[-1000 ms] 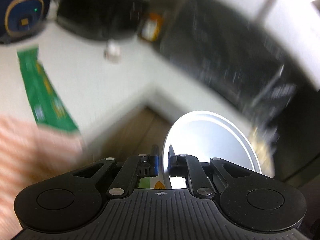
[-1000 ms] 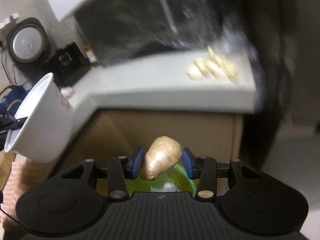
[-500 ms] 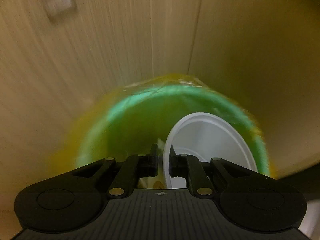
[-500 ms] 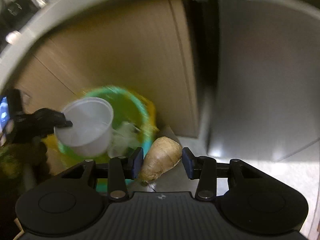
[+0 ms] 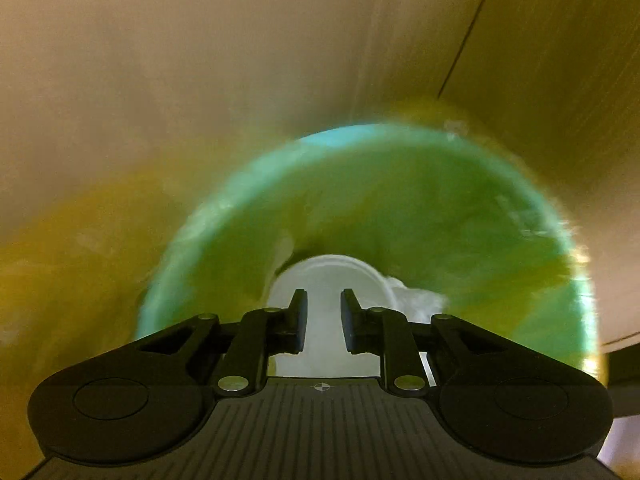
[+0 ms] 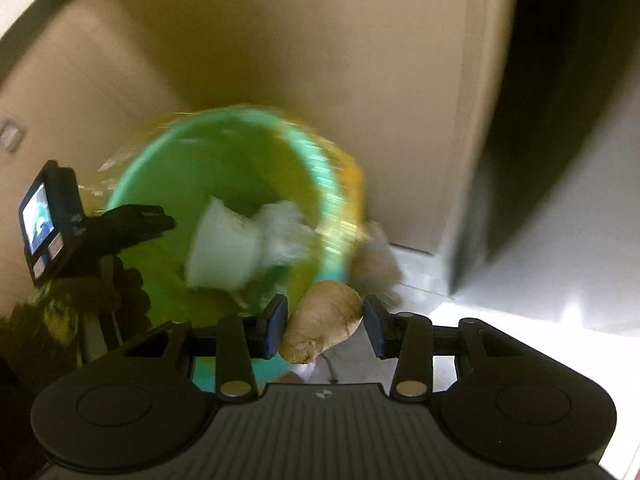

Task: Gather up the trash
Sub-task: 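Open the left tool to drop the cup while the right tool drops the ginger into the bin, then move both tools back toward the long green bag on the counter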

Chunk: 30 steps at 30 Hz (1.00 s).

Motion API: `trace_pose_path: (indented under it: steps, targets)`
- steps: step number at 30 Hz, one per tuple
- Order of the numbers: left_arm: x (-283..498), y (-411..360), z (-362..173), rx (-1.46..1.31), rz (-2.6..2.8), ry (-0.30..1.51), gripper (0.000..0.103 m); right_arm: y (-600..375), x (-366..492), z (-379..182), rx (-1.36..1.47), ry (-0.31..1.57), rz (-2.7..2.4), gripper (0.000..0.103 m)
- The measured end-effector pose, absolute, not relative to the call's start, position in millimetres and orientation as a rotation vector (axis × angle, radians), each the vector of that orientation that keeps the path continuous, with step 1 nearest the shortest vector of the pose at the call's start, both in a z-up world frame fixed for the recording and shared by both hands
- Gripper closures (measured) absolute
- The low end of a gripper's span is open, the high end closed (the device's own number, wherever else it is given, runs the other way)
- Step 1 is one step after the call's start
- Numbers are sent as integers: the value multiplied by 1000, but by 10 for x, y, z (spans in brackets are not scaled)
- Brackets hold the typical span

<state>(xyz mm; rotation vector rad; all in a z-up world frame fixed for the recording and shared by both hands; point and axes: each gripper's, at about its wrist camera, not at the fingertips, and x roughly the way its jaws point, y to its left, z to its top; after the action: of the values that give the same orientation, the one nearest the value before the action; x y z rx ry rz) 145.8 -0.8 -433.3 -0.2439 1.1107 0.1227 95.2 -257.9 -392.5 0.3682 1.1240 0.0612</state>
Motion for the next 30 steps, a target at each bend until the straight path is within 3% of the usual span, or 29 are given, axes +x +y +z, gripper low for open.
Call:
trace_pose_path:
  steps: [8, 15, 19, 25, 30]
  targets:
    - [745, 302, -3816, -457, 155, 1081, 82, -1814, 1942, -3863, 390, 1115, 325, 62]
    - [686, 535, -3184, -567, 115, 1026, 82, -1221, 2502, -3984, 311, 1247, 414, 60]
    - [655, 521, -2571, -593, 17, 1014, 82, -1378, 2345, -3489, 331, 1219, 391, 46]
    - [731, 585, -1447, -584, -189, 867, 82, -1685, 1884, -2636, 290, 1162, 283, 46]
    - [927, 1041, -759, -512, -22, 720, 82, -1504, 1701, -1886, 246, 1060, 296, 46]
